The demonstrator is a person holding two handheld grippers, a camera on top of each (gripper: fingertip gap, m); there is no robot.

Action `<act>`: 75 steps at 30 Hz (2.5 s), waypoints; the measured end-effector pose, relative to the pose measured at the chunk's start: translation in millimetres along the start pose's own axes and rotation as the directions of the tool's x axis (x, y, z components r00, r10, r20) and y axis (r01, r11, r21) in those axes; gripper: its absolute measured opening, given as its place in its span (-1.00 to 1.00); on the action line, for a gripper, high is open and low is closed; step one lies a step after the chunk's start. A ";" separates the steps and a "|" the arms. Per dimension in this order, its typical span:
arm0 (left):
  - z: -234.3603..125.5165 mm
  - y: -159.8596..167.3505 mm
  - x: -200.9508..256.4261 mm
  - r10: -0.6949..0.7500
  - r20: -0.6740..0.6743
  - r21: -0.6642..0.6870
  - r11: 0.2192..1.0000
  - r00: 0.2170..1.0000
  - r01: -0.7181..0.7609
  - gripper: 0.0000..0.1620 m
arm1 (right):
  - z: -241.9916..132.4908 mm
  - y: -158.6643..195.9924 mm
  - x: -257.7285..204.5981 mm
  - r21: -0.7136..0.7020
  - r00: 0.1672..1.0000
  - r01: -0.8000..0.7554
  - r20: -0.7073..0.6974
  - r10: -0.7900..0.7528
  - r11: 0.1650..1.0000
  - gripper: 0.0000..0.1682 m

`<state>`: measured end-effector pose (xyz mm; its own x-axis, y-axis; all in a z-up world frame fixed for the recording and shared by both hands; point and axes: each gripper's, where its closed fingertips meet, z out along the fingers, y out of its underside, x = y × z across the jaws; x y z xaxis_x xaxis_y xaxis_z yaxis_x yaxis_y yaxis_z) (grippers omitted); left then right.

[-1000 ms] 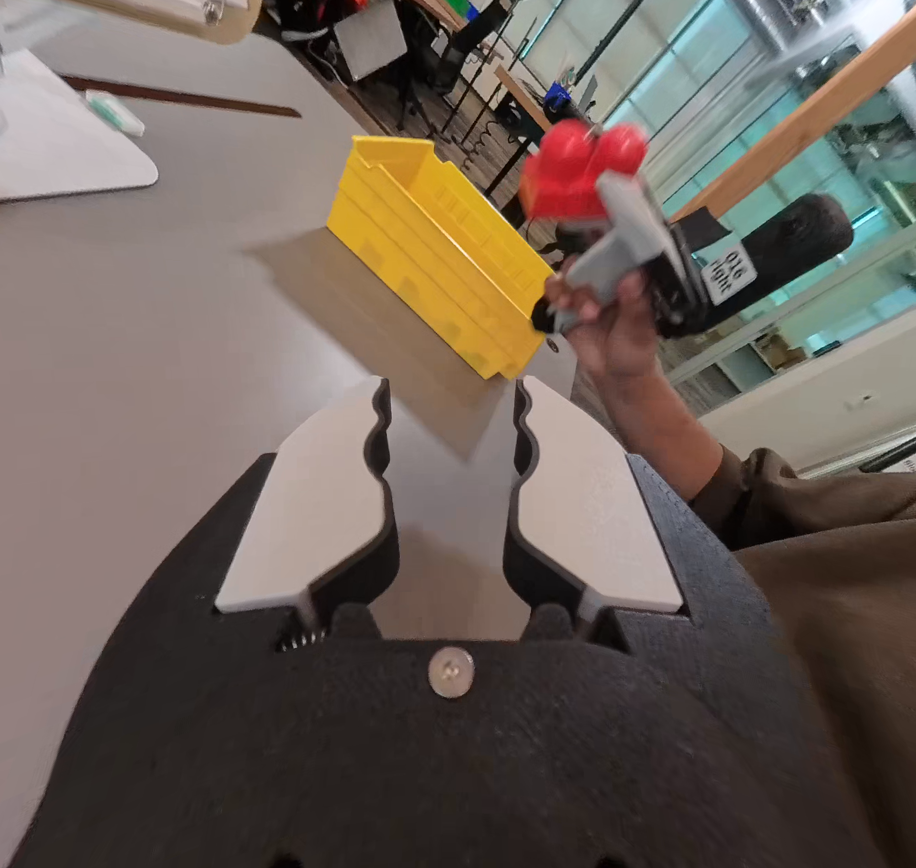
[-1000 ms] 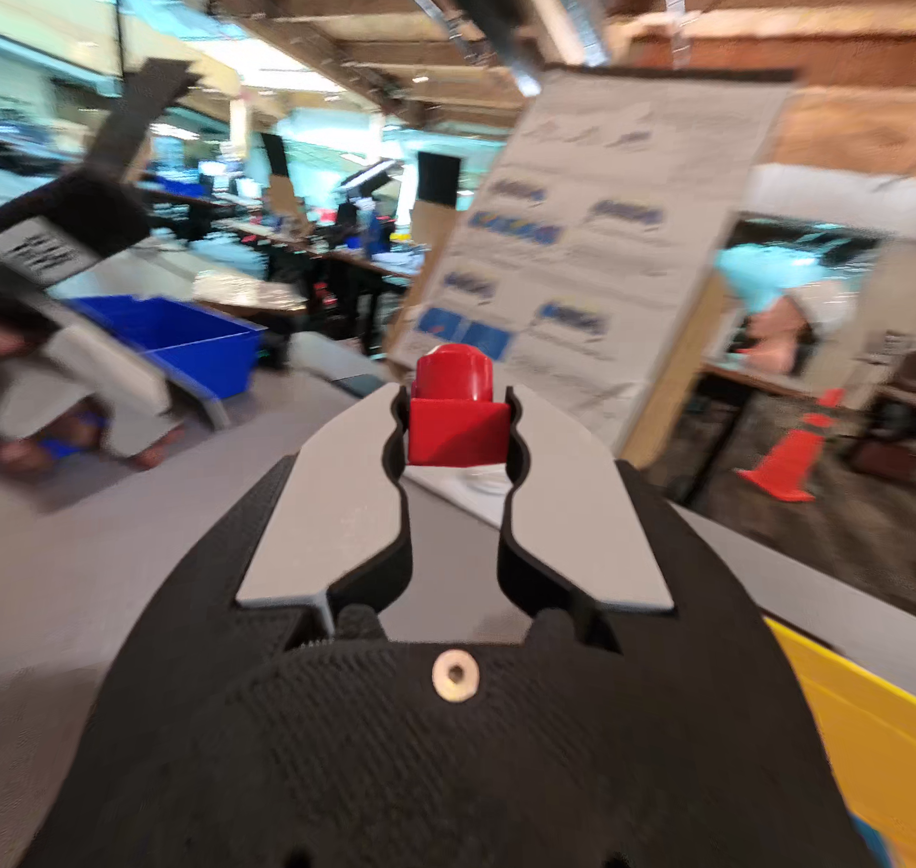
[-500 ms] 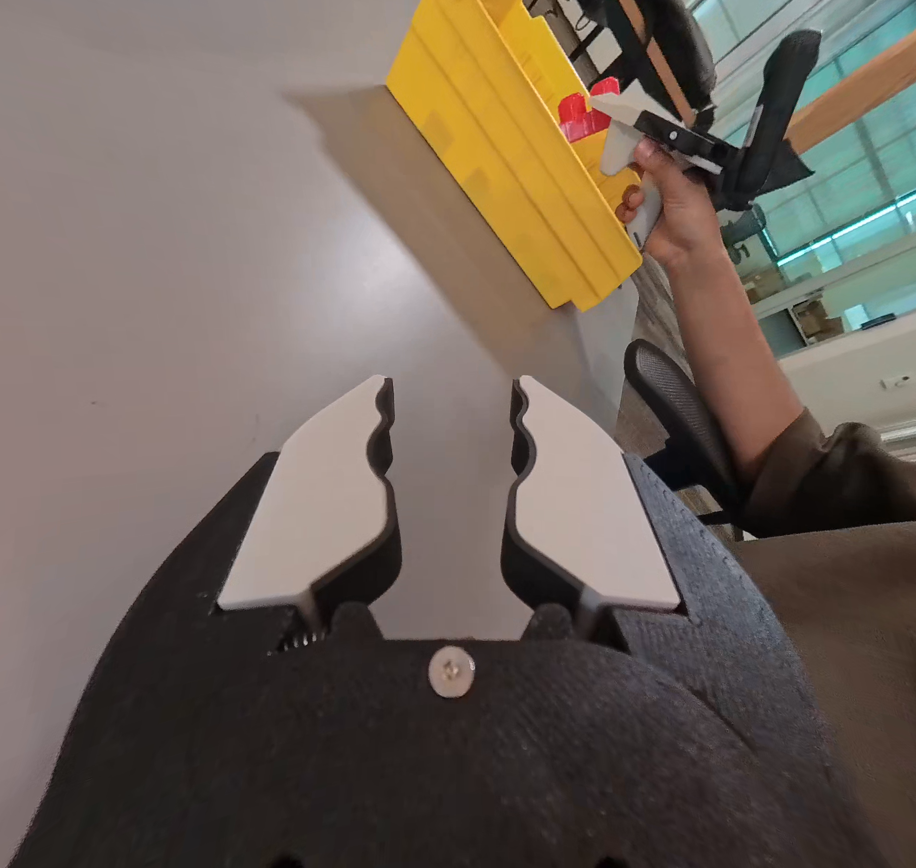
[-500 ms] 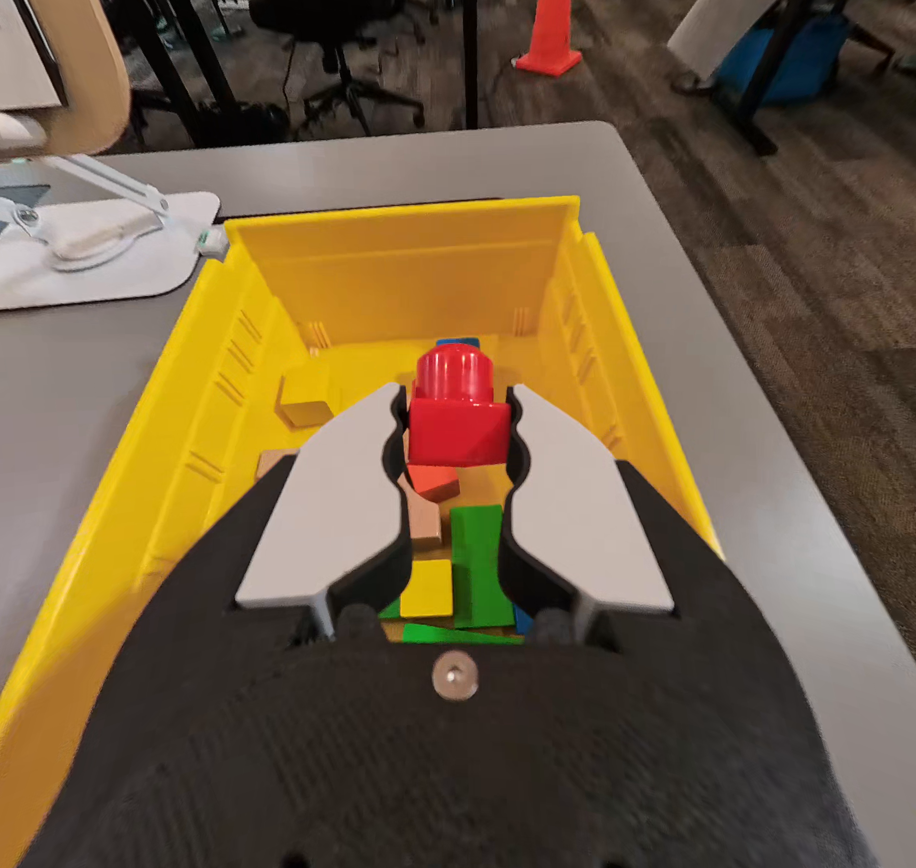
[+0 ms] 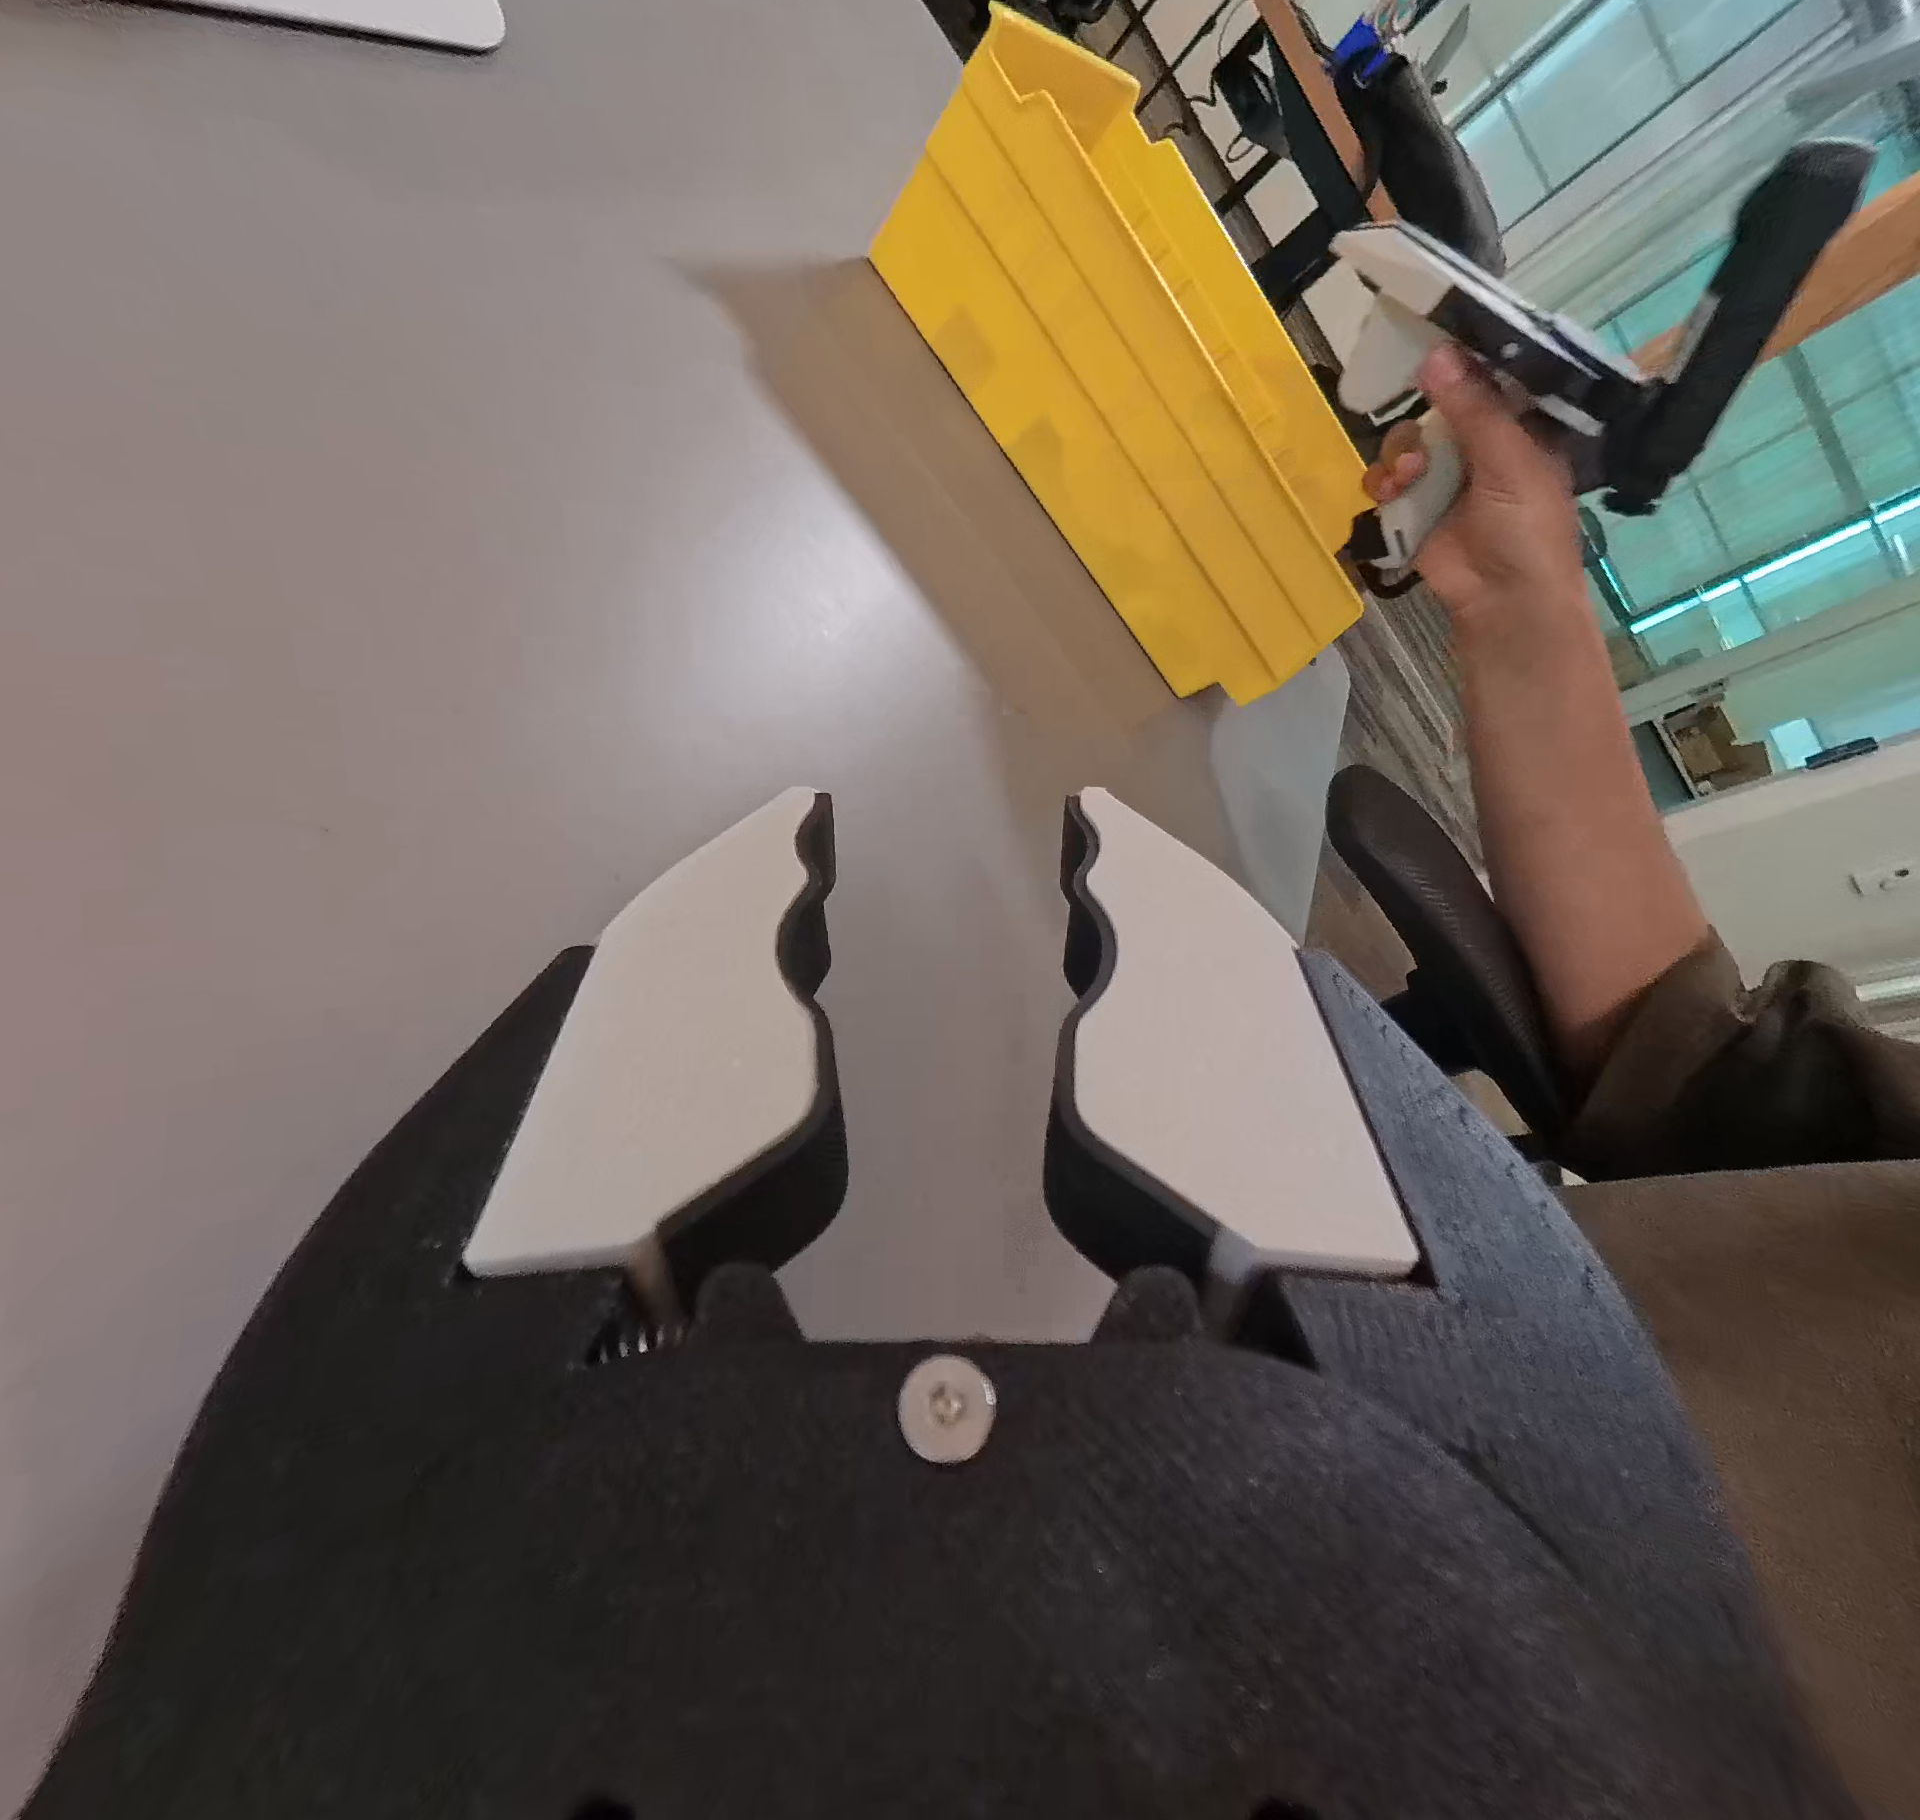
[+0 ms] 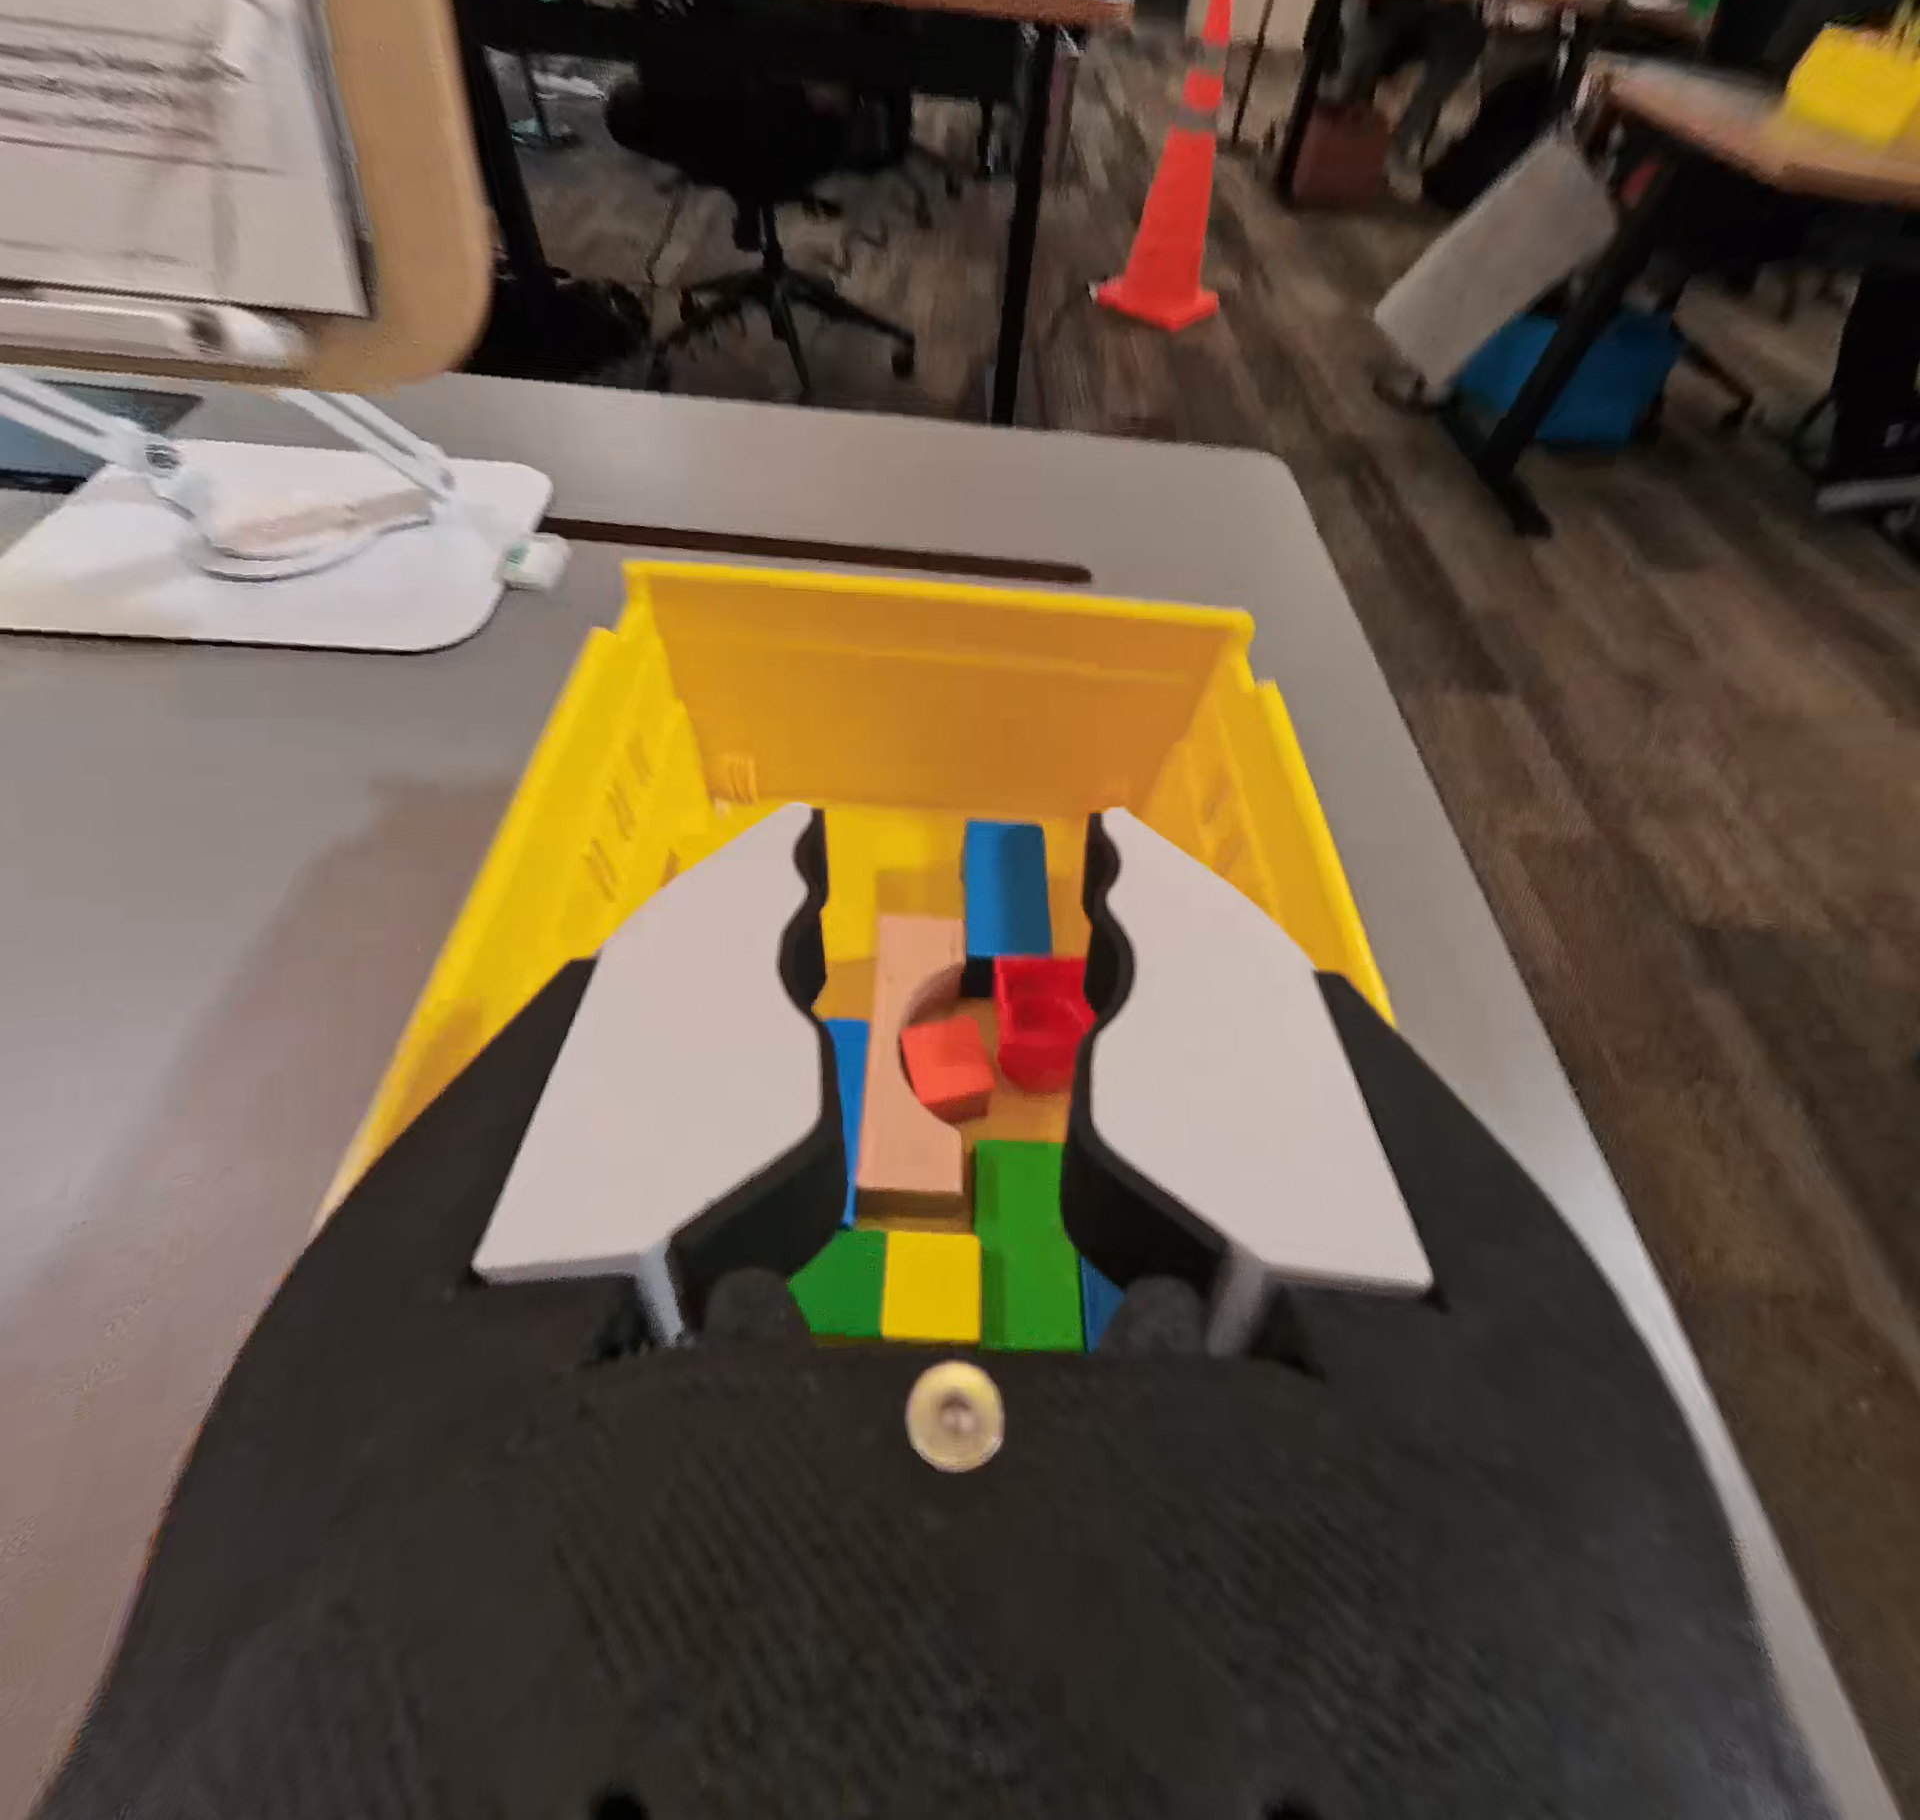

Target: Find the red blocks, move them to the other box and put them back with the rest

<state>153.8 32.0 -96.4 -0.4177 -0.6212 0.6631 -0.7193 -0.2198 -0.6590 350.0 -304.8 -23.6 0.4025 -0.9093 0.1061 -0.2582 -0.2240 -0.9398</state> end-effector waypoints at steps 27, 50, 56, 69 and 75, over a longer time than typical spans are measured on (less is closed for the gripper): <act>-27.6 -20.7 -27.4 0.317 0.365 -0.060 0.946 0.876 -0.317 -0.52 | -24.5 18.0 -277.5 0.164 0.792 0.339 0.481 -0.375 0.926 -0.54; -265.4 38.0 -181.3 0.110 0.804 -0.266 0.946 0.585 0.188 -0.59 | -26.0 47.2 -310.0 0.211 0.672 0.474 0.540 -0.506 0.855 -0.55; -255.9 34.4 -187.4 0.067 0.787 -0.220 0.959 0.613 0.178 -0.56 | -27.6 48.2 -309.2 0.228 0.657 0.505 0.524 -0.542 0.833 -0.55; -259.3 13.2 -176.9 -0.095 0.711 -0.027 0.986 0.697 0.162 -0.61 | -27.8 49.9 -311.4 0.242 0.638 0.531 0.516 -0.572 0.812 -0.56; -251.1 27.1 -190.0 0.008 0.781 -0.150 0.973 0.625 0.175 -0.64 | -29.1 49.8 -311.8 0.252 0.630 0.542 0.510 -0.586 0.802 -0.57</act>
<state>74.3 332.9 -151.1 0.1666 -0.9772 0.1316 -0.8563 -0.2095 -0.4720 186.1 -42.6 -94.1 0.8526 -0.2622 0.4520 0.2328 -0.5838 -0.7778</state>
